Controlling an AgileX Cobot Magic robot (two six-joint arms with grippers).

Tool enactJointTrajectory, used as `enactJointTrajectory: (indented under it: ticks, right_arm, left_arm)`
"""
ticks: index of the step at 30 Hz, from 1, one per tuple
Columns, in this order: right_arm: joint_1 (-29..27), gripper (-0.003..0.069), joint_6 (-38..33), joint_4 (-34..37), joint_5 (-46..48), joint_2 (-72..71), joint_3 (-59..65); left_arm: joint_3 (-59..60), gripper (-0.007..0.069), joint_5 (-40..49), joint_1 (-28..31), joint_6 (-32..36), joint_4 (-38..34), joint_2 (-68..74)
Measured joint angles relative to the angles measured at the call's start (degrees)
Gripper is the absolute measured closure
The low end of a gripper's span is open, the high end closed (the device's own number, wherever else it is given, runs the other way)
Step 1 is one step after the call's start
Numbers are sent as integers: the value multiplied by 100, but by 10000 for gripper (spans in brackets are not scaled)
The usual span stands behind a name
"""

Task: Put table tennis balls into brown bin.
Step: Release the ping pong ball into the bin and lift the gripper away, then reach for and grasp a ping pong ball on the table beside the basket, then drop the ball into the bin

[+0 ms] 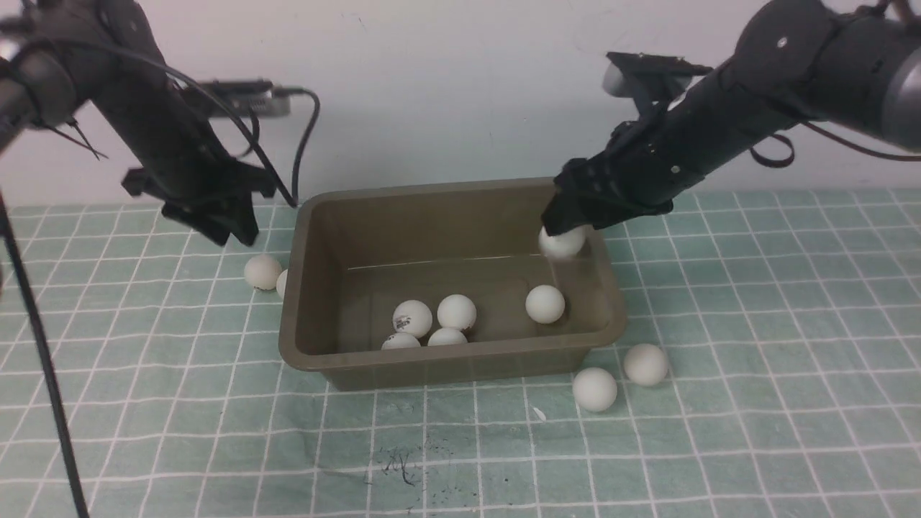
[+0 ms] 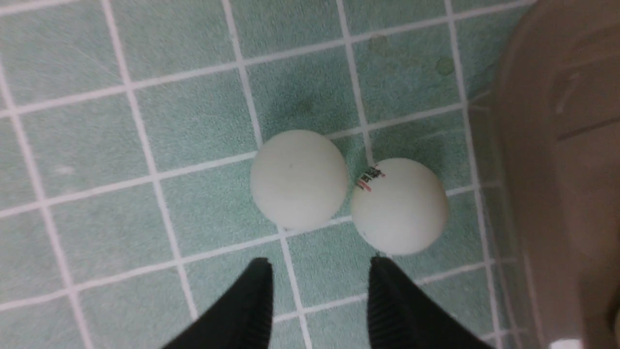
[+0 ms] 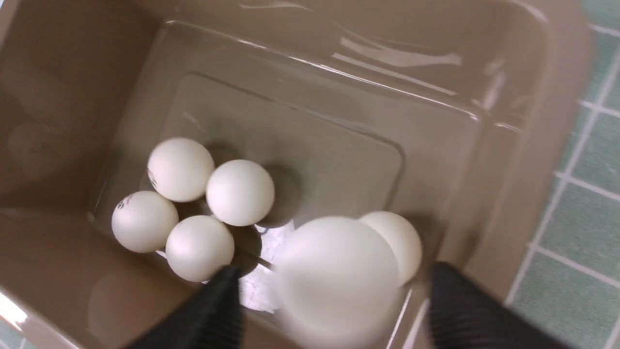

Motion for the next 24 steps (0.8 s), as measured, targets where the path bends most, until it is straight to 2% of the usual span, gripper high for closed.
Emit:
enactJointTrajectory:
  ticks: [2,4,6,8,10,13,17,20,24]
  right_arm:
    - [-14,69,55,-128,49,-67,0]
    - [-97,44,162,-421,299,-261,0]
    - [-138,50,238,-597,452,-385,0]
    - [-260,86,356,-938,834,-627,0]
    - [-374,143,390,-1257,1321,-783,0]
    - [-481,204,532,-1569,1531,-884,164]
    - [-510,221,774,-1832,1540,-874,734]
    - [-510,201,984,-1821,1443,-774,1283]
    - [-492,148,1008,-1528,757,-539,1726]
  left_arm:
    - [0,210,-160,0,-89,6,186]
    - [0,134,-357,0,-218,6,387]
    - [0,119,-455,0,-248,6,469]
    - [0,162,-558,0,-298,6,574]
    - [0,293,-571,0,-337,45,637]
    - [-126,281,-426,0,-331,213,626]
    - [-704,281,-14,11,-278,338,499]
    - [-1182,281,37,-12,-123,-190,148]
    - [-1341,281,57,-314,453,-1230,-161]
